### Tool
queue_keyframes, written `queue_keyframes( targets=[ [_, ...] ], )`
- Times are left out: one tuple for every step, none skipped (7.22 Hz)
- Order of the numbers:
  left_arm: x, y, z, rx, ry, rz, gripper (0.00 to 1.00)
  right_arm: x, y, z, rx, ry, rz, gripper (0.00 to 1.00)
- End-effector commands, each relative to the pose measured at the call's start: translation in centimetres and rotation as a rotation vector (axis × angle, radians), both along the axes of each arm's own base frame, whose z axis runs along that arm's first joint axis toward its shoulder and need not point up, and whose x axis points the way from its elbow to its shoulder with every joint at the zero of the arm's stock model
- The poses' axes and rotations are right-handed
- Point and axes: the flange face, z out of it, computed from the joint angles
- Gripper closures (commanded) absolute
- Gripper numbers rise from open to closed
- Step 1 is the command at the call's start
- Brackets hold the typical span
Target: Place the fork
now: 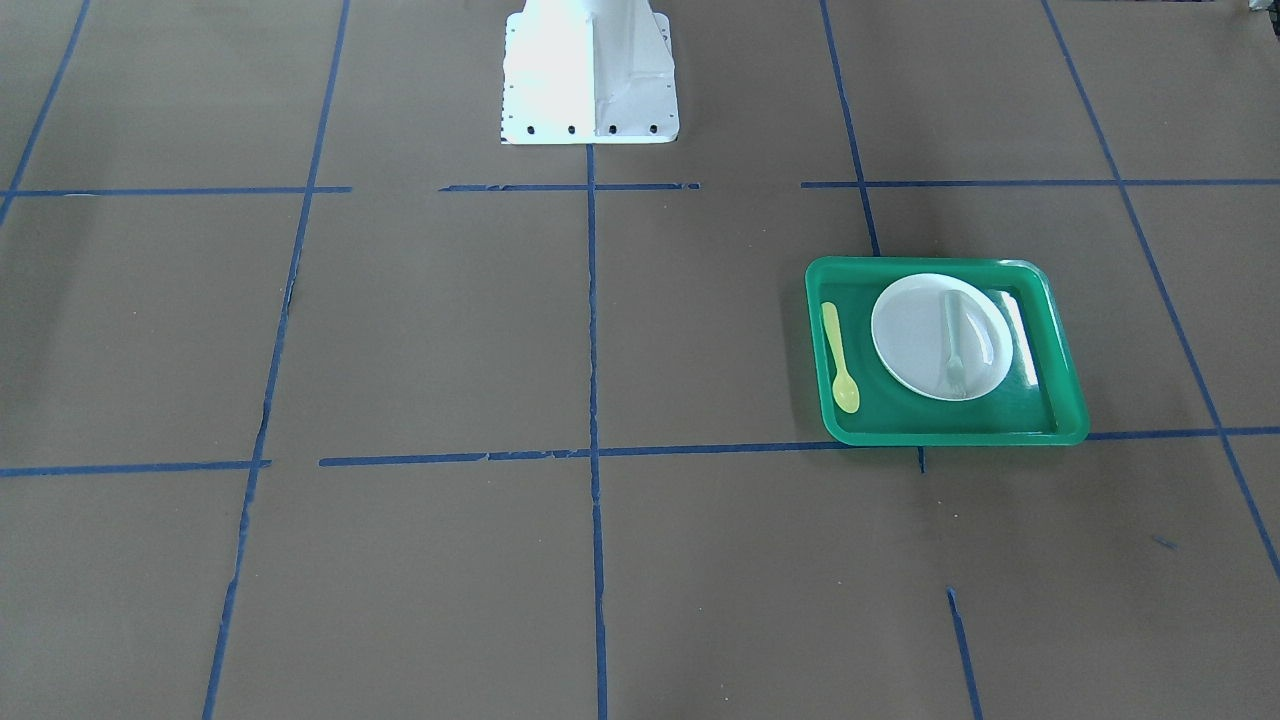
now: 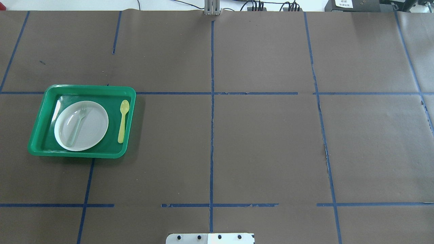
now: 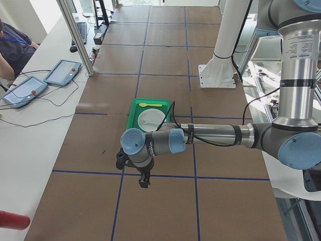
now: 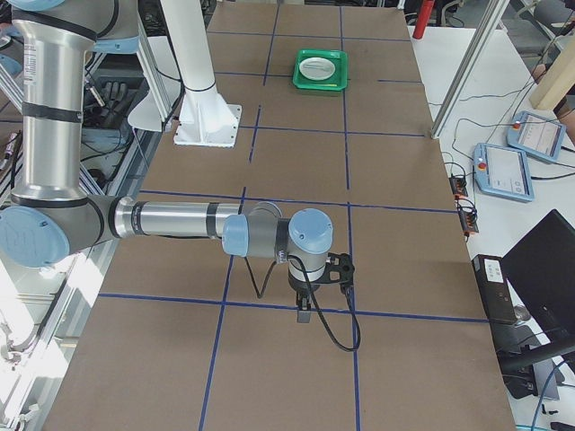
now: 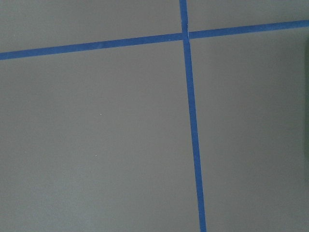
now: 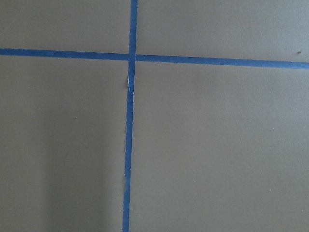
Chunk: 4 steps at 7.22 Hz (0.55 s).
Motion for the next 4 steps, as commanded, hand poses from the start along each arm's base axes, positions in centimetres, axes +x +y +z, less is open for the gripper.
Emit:
queue_keyframes(
  targets=[
    [0.0,-1.1,-1.4,0.067,0.005,-0.001,0.00,0.0,0.0,0.0,-0.001,0.000,0.001,0.00],
    [-0.1,-2.3,-3.1,0.123,0.005,-0.002,0.00,0.0,0.0,0.0,0.000,0.000,0.000,0.00],
    [0.2,-4.2,-5.7,0.210,0.005,-0.003,0.00,0.0,0.0,0.0,-0.001,0.000,0.001,0.00],
    [1.3,-4.9,-6.7,0.245,0.007,0.003,0.00,0.0,0.0,0.0,0.000,0.000,0.000,0.00]
  ],
)
